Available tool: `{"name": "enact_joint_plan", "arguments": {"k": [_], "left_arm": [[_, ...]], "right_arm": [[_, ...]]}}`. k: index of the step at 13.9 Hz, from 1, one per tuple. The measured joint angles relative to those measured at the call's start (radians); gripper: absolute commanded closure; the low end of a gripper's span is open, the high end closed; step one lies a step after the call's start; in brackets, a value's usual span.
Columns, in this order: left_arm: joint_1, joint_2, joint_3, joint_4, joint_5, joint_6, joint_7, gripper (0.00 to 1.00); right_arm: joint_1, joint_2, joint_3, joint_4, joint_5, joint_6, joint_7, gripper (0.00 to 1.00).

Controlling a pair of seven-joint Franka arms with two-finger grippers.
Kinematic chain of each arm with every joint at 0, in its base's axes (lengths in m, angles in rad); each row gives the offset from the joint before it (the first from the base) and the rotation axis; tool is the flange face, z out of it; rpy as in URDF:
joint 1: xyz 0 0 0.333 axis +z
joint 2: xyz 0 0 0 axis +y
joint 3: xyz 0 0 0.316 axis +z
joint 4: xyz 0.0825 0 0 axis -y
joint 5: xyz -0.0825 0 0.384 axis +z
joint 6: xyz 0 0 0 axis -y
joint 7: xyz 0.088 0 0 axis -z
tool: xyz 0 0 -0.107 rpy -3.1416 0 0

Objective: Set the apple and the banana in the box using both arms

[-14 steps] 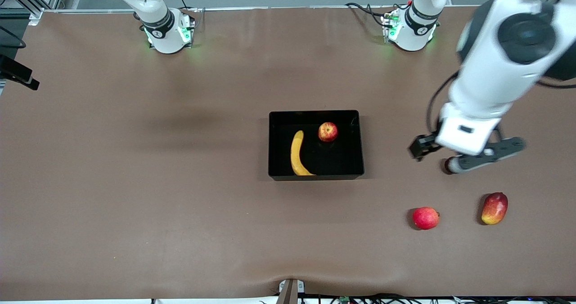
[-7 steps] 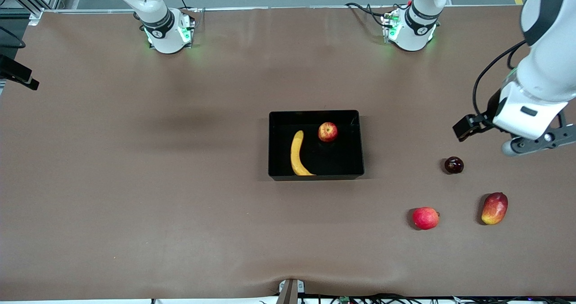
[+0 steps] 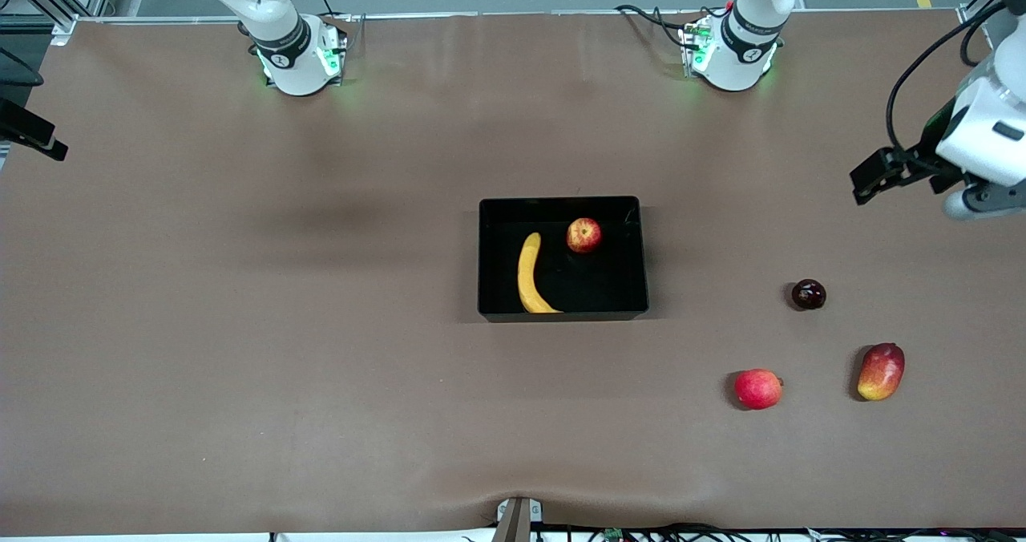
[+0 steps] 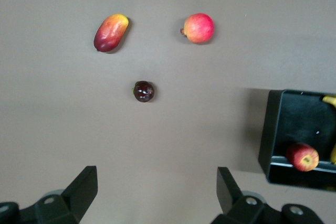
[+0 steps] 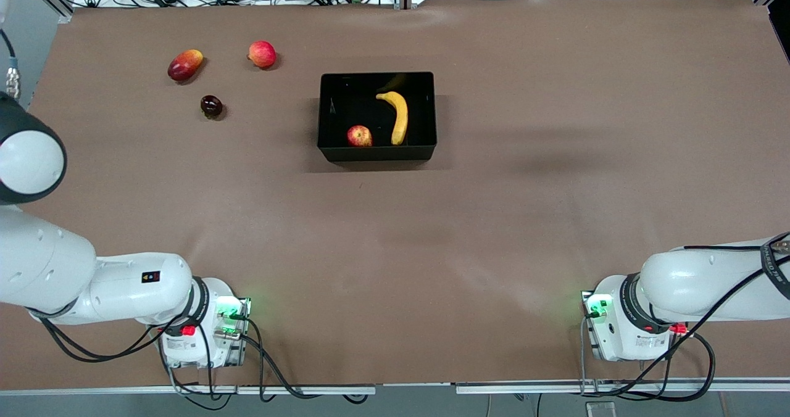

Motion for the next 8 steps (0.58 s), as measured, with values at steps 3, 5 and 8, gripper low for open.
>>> {"name": "enact_joint_plan", "arguments": {"k": [3, 5, 8], "left_arm": [[-0.036, -0.056, 0.062, -0.065, -0.041, 0.000, 0.028, 0.00], [-0.038, -0.080, 0.066, -0.093, -0.049, 0.000, 0.033, 0.00], [-0.046, -0.117, 0.065, -0.121, -0.065, -0.003, 0.042, 0.00]], "right_arm": [[0.000, 0.000, 0.000, 0.000, 0.000, 0.000, 0.000, 0.00], [0.000, 0.000, 0.000, 0.000, 0.000, 0.000, 0.000, 0.00], [0.000, 0.000, -0.001, 0.000, 0.000, -0.001, 0.000, 0.00]]}}
